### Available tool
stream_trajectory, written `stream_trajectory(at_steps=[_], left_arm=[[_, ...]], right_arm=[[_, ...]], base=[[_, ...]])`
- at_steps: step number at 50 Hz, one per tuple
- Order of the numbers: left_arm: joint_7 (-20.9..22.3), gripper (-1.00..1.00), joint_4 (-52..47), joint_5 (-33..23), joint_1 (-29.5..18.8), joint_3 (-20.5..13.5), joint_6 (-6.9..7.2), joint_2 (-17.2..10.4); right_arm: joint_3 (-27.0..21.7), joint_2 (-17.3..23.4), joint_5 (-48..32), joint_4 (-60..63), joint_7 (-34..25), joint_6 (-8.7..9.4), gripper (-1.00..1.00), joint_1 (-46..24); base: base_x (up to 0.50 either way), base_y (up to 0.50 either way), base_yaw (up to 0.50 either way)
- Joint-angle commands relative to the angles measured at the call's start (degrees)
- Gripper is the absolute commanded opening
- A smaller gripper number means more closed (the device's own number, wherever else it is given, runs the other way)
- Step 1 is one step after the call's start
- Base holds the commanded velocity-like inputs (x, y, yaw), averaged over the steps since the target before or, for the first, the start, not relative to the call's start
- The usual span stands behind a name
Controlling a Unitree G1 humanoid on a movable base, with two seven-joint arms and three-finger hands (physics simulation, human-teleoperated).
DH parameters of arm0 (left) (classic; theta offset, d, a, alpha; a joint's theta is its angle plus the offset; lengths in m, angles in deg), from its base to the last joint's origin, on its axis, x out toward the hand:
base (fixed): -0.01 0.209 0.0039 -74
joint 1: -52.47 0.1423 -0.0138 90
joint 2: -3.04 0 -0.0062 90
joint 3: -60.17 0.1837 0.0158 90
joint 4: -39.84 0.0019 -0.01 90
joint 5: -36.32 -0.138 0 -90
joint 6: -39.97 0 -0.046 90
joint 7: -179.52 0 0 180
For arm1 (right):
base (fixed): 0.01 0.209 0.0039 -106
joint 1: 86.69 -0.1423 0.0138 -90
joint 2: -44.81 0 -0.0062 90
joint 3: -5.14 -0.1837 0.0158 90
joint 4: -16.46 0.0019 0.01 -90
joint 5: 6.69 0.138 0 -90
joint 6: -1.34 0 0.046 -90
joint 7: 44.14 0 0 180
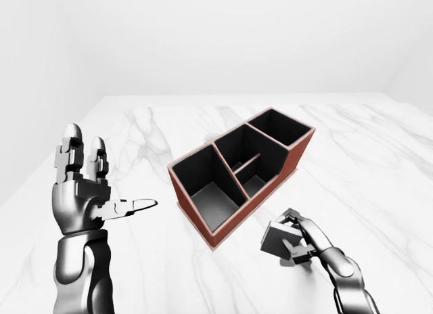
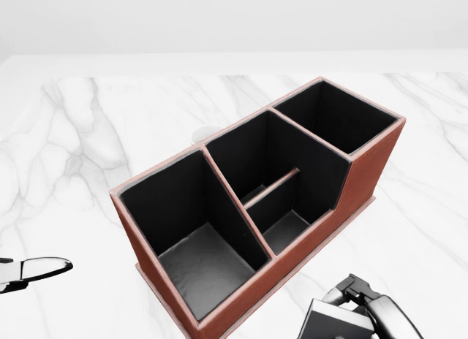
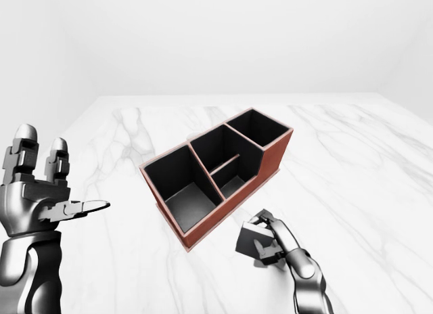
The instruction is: Pick up the book and place it in the left compartment of the caddy.
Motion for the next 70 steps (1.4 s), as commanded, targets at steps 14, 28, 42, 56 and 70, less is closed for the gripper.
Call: stream_trajectory(at_steps=[14, 28, 42, 56, 70], left_arm=[[-0.1, 1.0, -0.5, 0.2, 0.1, -0.2, 0.0, 0.1], [0.0, 1.0, -0.5, -0.1, 0.2, 0.2, 0.0, 0.2], [0.0, 1.0, -0.5, 0.2, 0.1, -0.2, 0.0, 0.1], [-0.1, 1.0, -0.6, 0.1, 0.1, -0.1, 0.0, 0.1], [-0.1, 1.0, -0.6, 0.0, 0.2, 0.1, 0.0, 0.2]], right_arm=[[1.4, -2.0, -5.8, 24.4, -5.9, 0.0, -1.0, 2.9], [5.1, -2.6, -17.5, 44.8, -12.7, 0.0, -1.0, 2.3], [7.7, -2.1, -24.7, 50.9, -12.7, 0.0, -1.0, -1.1], [9.4, -1.6, -32.4, 54.7, -12.7, 0.0, -1.0, -5.8], [8.4, -1.5, -32.5, 55.8, -12.7, 0.0, -1.0, -11.1]], base=[[0.0, 0.0, 0.0], [0.0, 0.0, 0.0], [0.0, 0.0, 0.0], [0.0, 0.0, 0.0], [0.0, 0.0, 0.0]])
